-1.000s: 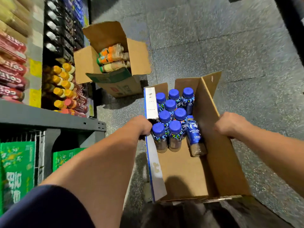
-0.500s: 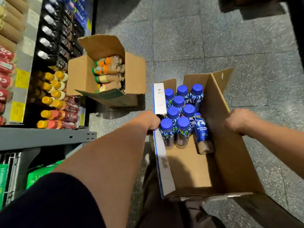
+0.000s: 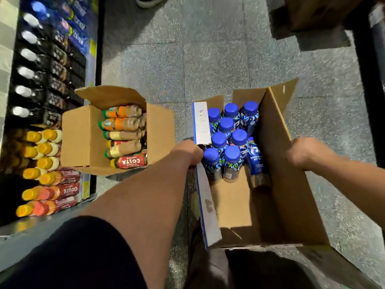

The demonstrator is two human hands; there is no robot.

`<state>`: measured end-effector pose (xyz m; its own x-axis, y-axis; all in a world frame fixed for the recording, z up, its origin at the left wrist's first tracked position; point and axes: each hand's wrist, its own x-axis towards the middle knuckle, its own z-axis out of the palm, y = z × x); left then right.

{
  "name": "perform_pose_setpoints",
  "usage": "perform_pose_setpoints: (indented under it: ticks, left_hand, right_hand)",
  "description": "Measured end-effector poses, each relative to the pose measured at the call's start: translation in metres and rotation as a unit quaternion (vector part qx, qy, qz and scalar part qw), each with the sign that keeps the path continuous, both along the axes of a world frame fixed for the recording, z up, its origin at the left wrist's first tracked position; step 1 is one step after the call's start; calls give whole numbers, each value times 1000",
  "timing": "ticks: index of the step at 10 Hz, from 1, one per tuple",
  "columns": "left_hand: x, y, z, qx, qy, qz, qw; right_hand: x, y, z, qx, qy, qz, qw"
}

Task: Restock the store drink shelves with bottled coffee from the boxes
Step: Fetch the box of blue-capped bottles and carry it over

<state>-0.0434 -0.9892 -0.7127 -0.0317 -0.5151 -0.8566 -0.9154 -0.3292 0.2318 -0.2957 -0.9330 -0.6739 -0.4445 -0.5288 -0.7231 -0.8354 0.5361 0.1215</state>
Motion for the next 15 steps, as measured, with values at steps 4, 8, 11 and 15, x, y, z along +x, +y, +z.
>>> perform_pose_setpoints:
  ticks: [4, 8, 11, 15]
  left_hand:
    - [6, -109, -4, 7, -38, 97, 995]
    - [-11, -173, 6, 13, -14, 313, 949]
    - [32, -226, -16, 9, -45, 318, 947]
    - [103, -264, -71, 31, -29, 426, 904]
  right_hand:
    - [-3, -170, -20, 19, -21, 126, 992]
    - [0, -330, -37, 9, -29, 312, 950]
    - [62, -418, -47, 24, 7, 388, 921]
    - [169, -491, -55, 30, 35, 445, 894]
